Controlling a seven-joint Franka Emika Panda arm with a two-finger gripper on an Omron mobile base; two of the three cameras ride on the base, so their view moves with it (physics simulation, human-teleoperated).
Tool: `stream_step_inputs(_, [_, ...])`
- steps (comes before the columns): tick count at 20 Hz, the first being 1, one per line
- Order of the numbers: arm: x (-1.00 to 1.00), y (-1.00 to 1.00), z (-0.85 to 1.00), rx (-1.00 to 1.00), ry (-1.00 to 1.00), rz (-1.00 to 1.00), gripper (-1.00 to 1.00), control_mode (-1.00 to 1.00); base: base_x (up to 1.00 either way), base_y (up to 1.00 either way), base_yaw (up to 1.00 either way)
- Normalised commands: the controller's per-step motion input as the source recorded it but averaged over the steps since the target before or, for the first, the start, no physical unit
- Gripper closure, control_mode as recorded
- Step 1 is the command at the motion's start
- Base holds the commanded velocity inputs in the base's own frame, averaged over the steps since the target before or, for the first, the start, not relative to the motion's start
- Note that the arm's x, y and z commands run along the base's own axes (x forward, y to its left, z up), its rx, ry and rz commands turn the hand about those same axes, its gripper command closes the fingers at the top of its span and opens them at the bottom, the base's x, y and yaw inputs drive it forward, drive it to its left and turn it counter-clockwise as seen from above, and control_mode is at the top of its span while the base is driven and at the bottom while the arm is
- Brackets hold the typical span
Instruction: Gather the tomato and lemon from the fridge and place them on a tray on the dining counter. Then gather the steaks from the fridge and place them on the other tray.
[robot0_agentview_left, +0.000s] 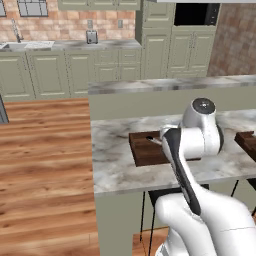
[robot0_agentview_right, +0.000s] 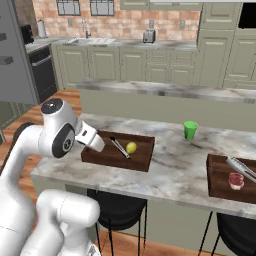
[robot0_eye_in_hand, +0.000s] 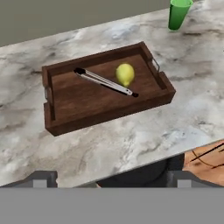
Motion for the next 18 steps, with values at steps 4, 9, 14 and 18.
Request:
stream_step_inputs(4, [-1.0, 0.17, 0.1, 0.0, -0.18, 0.0, -1.0, -1.0, 0.0, 0.0, 0.0])
stream_step_inputs(9, [-0.8, 0.01, 0.0, 0.0, -0.12, 0.0, -1.0, -1.0, 0.0, 0.0, 0.0])
stream_step_inputs(14, [-0.04, 0.0, 0.0, 0.0, 0.0, 0.0, -1.0, -1.0, 0.0, 0.0, 0.0])
stream_step_inputs(18, [-0.01, 0.0, 0.0, 0.0, 0.0, 0.0, -1.0, -1.0, 0.0, 0.0, 0.0])
